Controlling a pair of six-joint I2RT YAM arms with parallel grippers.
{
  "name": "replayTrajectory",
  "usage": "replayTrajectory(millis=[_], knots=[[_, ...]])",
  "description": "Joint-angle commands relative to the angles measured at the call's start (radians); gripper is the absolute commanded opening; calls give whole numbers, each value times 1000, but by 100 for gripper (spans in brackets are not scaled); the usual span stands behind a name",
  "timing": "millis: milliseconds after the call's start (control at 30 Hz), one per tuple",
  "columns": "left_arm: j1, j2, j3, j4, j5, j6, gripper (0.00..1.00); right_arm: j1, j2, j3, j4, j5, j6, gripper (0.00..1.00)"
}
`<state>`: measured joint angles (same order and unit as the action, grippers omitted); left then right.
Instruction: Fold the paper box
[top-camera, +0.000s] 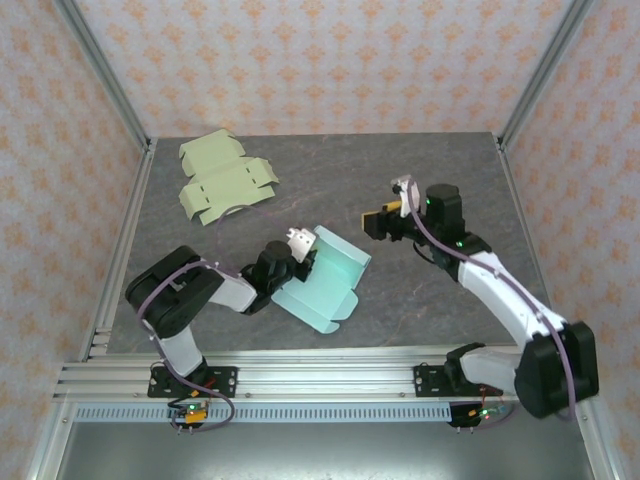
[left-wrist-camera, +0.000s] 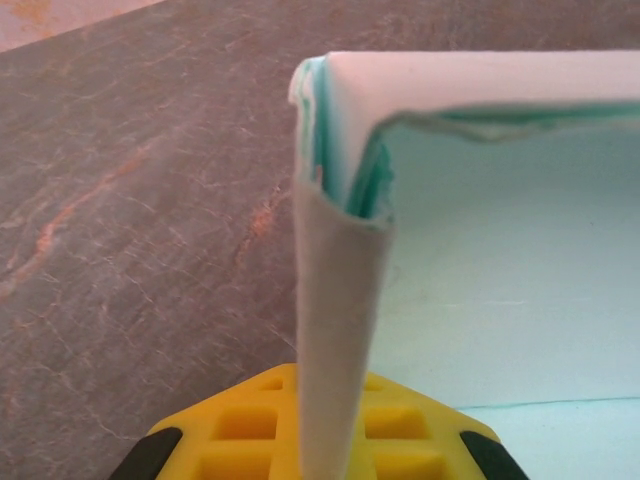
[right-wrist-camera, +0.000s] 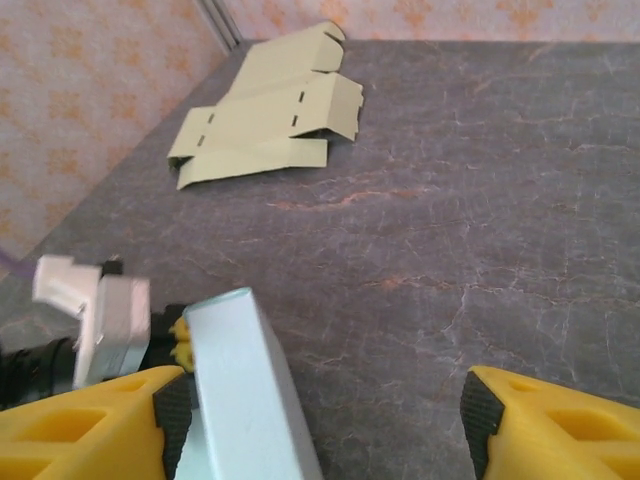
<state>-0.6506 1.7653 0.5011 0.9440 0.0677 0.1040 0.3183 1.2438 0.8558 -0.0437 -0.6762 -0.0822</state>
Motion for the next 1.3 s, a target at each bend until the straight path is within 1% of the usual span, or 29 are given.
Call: replayTrajectory(millis=[0, 67, 133, 300, 400, 433, 500, 567, 633, 700, 733, 800, 1000, 1067, 1133, 1200, 1267], knots=[[-15, 72, -17, 179, -6, 19, 0, 26, 143, 116, -136, -21, -93, 70], [-18, 119, -18, 235, -9, 14, 1, 62, 228, 203, -241, -14, -175, 69], [-18, 165, -7, 269, -12, 13, 2, 86, 291, 270, -315, -19, -218, 68], [-18, 217, 34, 293, 2, 12, 9, 124, 353, 310, -383, -45, -252, 67], [-18, 239, 34, 335, 8, 2, 17, 145, 370, 305, -408, -56, -256, 67], [-18, 240, 34, 335, 8, -2, 22, 153, 377, 304, -415, -57, -255, 67], [-17, 232, 31, 335, 11, -4, 27, 167, 393, 305, -421, -49, -250, 66], [-18, 212, 25, 326, 13, -9, 32, 175, 413, 307, -418, -15, -235, 64], [-18, 181, 14, 316, 20, -16, 35, 176, 431, 312, -421, 11, -235, 62], [-18, 151, -4, 305, 26, -24, 37, 176, 442, 316, -425, 40, -235, 61], [-17, 105, -15, 297, 25, -27, 38, 176, 445, 320, -426, 60, -236, 61], [-17, 61, -35, 275, 23, -27, 40, 176, 449, 323, -432, 82, -247, 61], [-11, -66, -73, 186, 45, 25, 42, 177, 450, 323, -456, 52, -299, 60], [-3, -73, -84, 181, 48, 40, 42, 176, 450, 326, -471, 25, -331, 61], [16, -76, -114, 230, 48, 7, 42, 176, 449, 336, -479, 16, -343, 62], [37, -105, -135, 240, 49, -37, 42, 176, 439, 348, -479, 9, -332, 66], [50, -162, -144, 200, 44, -74, 42, 176, 419, 356, -451, 20, -274, 71]])
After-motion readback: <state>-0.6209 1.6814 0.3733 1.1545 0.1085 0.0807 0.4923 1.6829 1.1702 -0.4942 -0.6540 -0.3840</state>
